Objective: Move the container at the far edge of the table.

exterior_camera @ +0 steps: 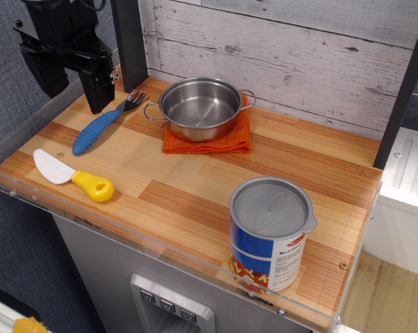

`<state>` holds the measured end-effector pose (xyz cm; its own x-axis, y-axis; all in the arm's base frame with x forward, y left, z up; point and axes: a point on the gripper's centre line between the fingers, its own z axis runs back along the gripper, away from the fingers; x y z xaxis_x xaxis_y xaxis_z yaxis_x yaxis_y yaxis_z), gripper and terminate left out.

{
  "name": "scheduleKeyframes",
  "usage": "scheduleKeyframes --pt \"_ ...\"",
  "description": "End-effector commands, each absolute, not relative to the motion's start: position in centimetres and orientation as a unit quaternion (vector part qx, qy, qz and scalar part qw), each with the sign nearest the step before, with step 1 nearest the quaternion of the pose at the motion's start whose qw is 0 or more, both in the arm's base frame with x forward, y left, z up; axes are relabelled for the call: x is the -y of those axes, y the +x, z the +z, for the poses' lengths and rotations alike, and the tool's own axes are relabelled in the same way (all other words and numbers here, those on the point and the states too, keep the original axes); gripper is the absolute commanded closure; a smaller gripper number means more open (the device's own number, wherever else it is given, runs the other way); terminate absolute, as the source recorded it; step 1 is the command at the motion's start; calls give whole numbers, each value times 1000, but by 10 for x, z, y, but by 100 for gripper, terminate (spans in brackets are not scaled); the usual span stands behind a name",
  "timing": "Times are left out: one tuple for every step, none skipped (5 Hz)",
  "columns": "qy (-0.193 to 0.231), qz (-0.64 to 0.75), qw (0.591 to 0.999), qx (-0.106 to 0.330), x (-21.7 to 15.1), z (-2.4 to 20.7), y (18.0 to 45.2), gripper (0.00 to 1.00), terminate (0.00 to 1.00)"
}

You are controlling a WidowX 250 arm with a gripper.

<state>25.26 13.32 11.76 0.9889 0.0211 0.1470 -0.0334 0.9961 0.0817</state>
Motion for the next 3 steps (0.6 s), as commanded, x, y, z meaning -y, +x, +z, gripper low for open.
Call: scheduleKeyframes --pt "42 14 996 73 -133 118 253 0 0" --pt "25 -21 998 61 -119 115 238 0 0" --pt "19 -56 996 64 -92 112 222 0 0"
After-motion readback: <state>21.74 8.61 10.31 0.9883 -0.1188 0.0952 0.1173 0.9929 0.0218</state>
